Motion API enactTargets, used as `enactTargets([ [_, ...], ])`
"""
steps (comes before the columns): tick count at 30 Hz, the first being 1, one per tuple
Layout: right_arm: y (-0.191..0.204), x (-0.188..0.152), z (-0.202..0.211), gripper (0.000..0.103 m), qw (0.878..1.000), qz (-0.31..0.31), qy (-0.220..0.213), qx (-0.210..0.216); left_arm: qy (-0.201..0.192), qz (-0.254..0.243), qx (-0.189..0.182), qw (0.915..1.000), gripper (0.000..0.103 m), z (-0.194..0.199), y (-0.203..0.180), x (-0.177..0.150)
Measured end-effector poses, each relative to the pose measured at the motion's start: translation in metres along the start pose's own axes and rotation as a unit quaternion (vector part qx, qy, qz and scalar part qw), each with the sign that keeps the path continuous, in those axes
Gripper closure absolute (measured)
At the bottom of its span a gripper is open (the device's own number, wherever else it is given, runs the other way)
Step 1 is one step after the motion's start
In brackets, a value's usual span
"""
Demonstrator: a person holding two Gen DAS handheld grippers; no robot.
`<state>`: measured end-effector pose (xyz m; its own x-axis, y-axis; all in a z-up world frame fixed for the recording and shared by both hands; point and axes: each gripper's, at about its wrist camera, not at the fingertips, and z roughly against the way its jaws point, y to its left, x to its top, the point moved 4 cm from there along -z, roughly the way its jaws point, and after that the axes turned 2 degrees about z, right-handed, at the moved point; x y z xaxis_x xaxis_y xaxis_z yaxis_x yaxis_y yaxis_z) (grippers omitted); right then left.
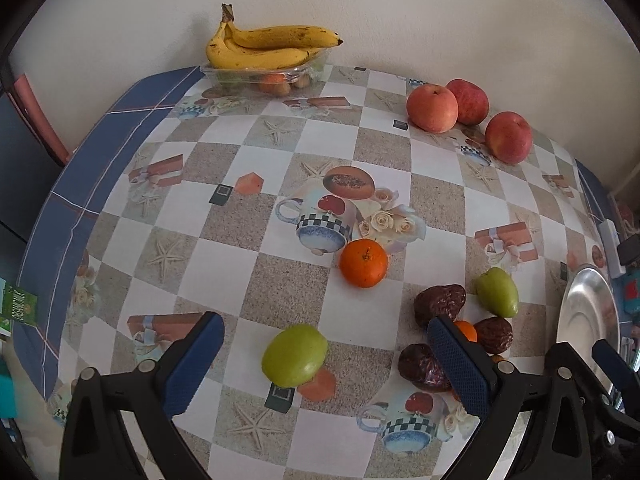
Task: Organize fruits
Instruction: 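Grasp the large green mango with the left tool while the right tool grasps a small tan fruit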
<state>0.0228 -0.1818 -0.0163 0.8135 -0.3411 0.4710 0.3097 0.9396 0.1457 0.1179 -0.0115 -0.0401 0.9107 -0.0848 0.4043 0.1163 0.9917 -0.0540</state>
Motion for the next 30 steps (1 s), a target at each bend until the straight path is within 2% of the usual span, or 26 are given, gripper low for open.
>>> enactTargets([
  [3,0.001,0.006,-0.008,0.001,1.0,-0.003,-0.002,0.01,0.001,0.006,-0.009,0.9999,0.001,-0.009,-0.005,0.005],
  [6,0.001,0.012,-0.016,0.01,1.0,0.001,-0.002,0.014,0.009,0.01,-0.004,0.9999,0.002,-0.02,-0.003,0.003],
  [9,0.0,0.013,-0.023,0.012,1.0,0.005,0.001,0.018,0.03,0.017,-0.005,0.9994,0.008,-0.029,0.005,-0.004],
  [13,-0.005,0.003,-0.033,0.027,1.0,0.0,0.027,0.012,0.037,0.015,0.0,0.9992,0.009,-0.03,0.014,-0.014],
  [18,-0.008,-0.022,-0.042,0.033,0.998,0.003,0.066,0.009,0.055,0.03,-0.008,0.998,0.014,-0.034,0.023,-0.024],
  [20,-0.007,-0.031,-0.045,0.041,0.997,0.003,0.08,0.014,0.062,0.032,-0.007,0.9975,0.021,-0.037,0.025,-0.027],
  [23,-0.004,-0.043,-0.051,0.05,0.994,-0.004,0.1,0.037,0.074,0.036,-0.002,0.9966,0.023,-0.044,0.028,-0.031],
  [25,-0.002,-0.047,-0.055,0.053,0.993,-0.004,0.11,0.04,0.083,0.044,-0.004,0.9956,0.025,-0.049,0.031,-0.033],
  [28,-0.001,-0.052,-0.058,0.059,0.992,-0.003,0.122,0.042,0.097,0.057,-0.009,0.9936,0.038,-0.056,0.035,-0.036],
  [30,0.0,-0.054,-0.06,0.061,0.991,-0.004,0.129,0.047,0.104,0.065,-0.016,0.9923,0.043,-0.059,0.035,-0.037],
])
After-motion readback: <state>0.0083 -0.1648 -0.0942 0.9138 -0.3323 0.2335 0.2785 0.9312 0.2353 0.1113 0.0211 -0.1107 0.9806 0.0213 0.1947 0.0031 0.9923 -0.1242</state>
